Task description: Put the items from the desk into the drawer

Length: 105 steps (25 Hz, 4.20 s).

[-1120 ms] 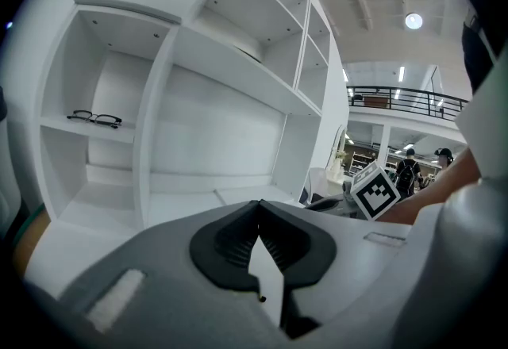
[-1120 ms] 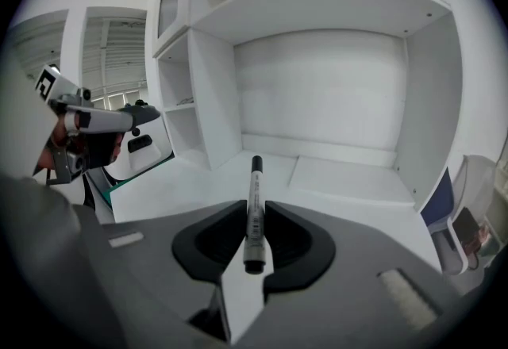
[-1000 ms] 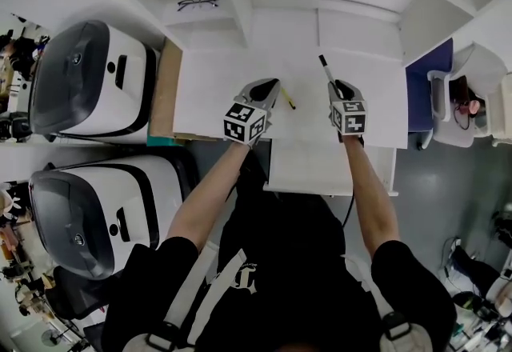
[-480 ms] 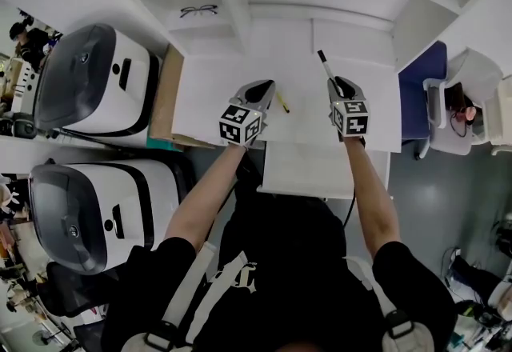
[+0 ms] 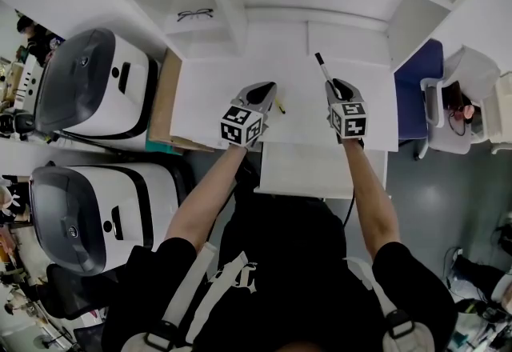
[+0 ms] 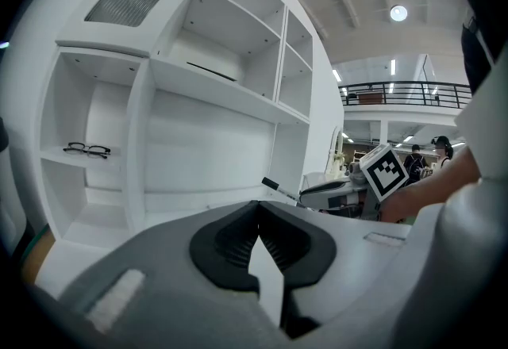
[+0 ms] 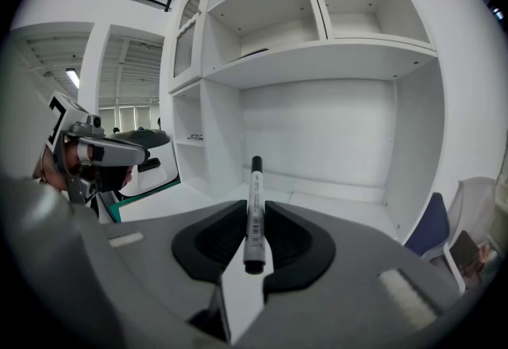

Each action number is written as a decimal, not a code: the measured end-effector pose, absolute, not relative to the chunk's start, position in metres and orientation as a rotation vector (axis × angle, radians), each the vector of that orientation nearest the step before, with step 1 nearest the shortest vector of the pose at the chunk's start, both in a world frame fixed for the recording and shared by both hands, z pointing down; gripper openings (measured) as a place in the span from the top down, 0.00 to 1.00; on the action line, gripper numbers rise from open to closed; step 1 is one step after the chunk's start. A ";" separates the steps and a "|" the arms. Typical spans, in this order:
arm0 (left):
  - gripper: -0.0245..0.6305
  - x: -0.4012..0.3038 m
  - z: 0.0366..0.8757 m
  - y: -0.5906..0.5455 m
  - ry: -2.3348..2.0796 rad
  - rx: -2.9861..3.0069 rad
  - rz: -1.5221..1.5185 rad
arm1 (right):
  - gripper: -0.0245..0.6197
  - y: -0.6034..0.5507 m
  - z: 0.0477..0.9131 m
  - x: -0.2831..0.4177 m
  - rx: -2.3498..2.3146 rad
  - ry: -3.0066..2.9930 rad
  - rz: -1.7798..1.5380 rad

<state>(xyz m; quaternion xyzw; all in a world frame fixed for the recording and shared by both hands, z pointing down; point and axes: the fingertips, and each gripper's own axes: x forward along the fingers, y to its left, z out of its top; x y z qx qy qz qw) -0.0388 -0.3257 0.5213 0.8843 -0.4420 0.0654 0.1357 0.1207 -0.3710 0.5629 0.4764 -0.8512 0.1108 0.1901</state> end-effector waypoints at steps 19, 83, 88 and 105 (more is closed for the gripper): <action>0.96 0.016 0.549 -0.304 -1.136 2.574 0.253 | 0.85 -0.328 0.592 0.168 1.390 -2.323 0.405; 0.96 -0.006 0.657 -0.146 -1.021 2.420 0.374 | 0.79 -0.117 0.776 0.163 1.155 -2.060 0.805; 0.96 -0.007 0.638 -0.155 -1.034 2.452 0.351 | 0.84 -0.137 0.741 0.159 1.214 -2.123 0.758; 0.96 -0.016 0.532 -0.193 -1.124 2.595 0.165 | 0.96 -0.201 0.580 0.154 1.398 -2.349 0.468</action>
